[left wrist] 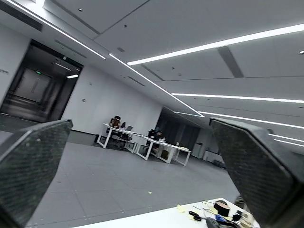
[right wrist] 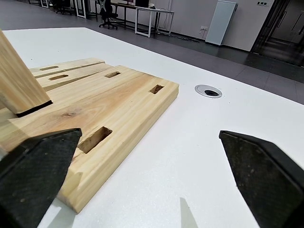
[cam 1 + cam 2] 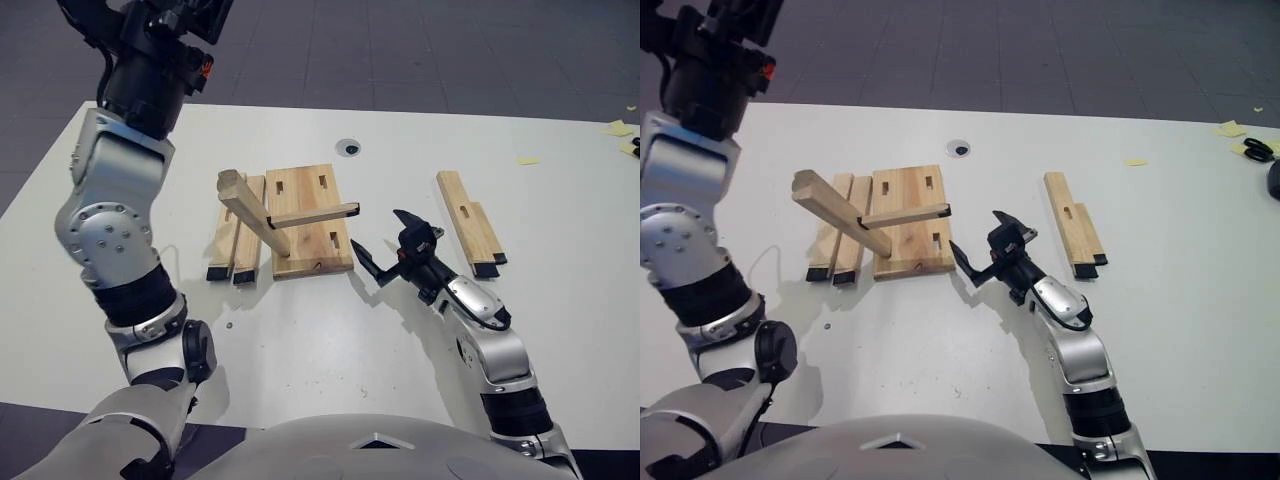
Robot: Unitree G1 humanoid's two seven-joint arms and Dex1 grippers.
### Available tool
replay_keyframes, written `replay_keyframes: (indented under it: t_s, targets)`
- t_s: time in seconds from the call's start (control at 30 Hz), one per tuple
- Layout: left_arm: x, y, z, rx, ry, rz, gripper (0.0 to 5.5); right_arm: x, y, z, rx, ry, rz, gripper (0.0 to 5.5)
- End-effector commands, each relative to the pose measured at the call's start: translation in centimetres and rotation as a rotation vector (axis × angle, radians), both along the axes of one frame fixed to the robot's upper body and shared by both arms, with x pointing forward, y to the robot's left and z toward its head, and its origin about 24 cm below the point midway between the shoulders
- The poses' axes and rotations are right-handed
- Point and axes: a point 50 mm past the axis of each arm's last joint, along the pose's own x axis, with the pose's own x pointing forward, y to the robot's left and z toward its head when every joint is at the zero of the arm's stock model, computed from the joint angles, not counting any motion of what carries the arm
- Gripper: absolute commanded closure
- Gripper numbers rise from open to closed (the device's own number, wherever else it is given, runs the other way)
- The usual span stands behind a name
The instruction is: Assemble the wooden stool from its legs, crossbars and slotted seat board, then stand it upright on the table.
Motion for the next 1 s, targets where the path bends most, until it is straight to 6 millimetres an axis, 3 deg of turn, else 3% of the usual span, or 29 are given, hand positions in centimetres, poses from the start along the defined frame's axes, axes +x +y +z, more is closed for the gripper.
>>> replay_keyframes:
  t_s: [0.03,0.2,0.3,0.43,0.5,0.63,0.7,0.8,0.87,0.93,1.0]
  targets:
    - [-1.6,0.5,-1.6,0.093,0.083,-0.07,0.13,-0.2,-0.2,0.2,0.006,0.001,-0.008,0.1]
    - [-2.7,-0.1,-5.1,0.325,0.17,-0.078,0.13,-0.2,-0.3,0.2,0.003,0.003,-0.009,0.1]
    - [-2.4,-0.1,-5.4,0.352,0.162,-0.061,0.13,-0.1,-0.3,0.2,-0.001,0.003,-0.006,0.1]
    - [-1.8,0.3,-3.5,0.318,0.083,-0.009,0.13,-0.1,-0.4,0.2,-0.005,0.001,-0.001,0.1]
    - [-1.7,0.8,-1.5,0.288,0.014,0.024,0.13,-0.1,-0.4,0.2,-0.006,0.001,0.002,0.1]
    - [-2.7,0.9,2.5,0.245,-0.127,0.008,0.13,-0.1,-0.4,0.2,-0.007,0.003,0.007,0.1]
    - [-3.2,0.6,2.9,0.244,-0.137,-0.021,0.13,-0.2,-0.4,0.2,-0.006,0.003,0.006,0.1]
    - [-2.4,0.3,-1.4,0.304,0.032,-0.034,0.13,-0.2,-0.3,0.2,-0.007,0.005,0.006,0.1]
    - [-1.7,0.1,-7.1,0.383,0.244,-0.023,0.13,-0.1,-0.4,0.3,-0.01,0.0,-0.001,0.1]
    - [-2.2,-0.4,-12.0,0.473,0.401,-0.04,0.13,0.1,-0.5,0.6,-0.01,-0.008,-0.007,0.1]
    - [-2.8,-0.7,-13.8,0.502,0.434,-0.044,0.13,0.3,-0.7,0.7,-0.013,-0.011,-0.01,0.1]
